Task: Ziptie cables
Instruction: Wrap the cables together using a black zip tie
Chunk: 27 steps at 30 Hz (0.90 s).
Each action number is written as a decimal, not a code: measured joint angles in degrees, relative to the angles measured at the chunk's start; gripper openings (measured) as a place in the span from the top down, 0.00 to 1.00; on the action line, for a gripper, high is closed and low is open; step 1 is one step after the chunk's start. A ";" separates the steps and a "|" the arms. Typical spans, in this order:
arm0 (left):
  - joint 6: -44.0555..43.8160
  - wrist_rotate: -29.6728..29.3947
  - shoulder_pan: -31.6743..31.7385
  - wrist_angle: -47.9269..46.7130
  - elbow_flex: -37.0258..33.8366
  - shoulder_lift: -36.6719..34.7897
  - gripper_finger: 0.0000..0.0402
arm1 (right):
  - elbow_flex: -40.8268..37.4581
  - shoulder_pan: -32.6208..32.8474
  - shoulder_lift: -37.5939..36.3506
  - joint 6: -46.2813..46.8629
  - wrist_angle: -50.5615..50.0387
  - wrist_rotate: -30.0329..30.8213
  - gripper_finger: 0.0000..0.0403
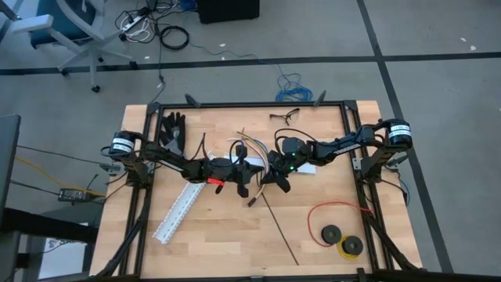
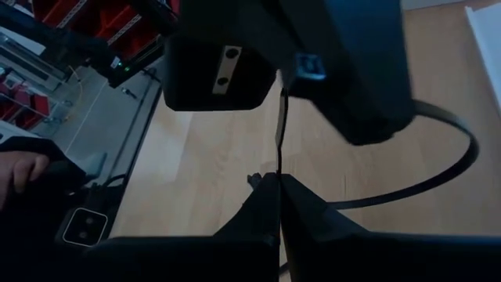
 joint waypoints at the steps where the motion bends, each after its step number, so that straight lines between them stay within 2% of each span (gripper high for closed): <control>1: 0.02 -0.10 0.00 0.00 0.00 0.00 1.00 | 0.00 0.00 0.00 0.11 0.00 0.00 1.00; 14: -0.07 -1.94 -0.24 -2.69 -0.11 0.00 1.00 | 0.00 0.02 0.00 0.28 0.00 0.02 1.00; 27: -0.21 -1.94 -0.44 -0.07 -0.11 0.00 1.00 | 0.00 0.02 0.00 0.00 -0.13 0.02 1.00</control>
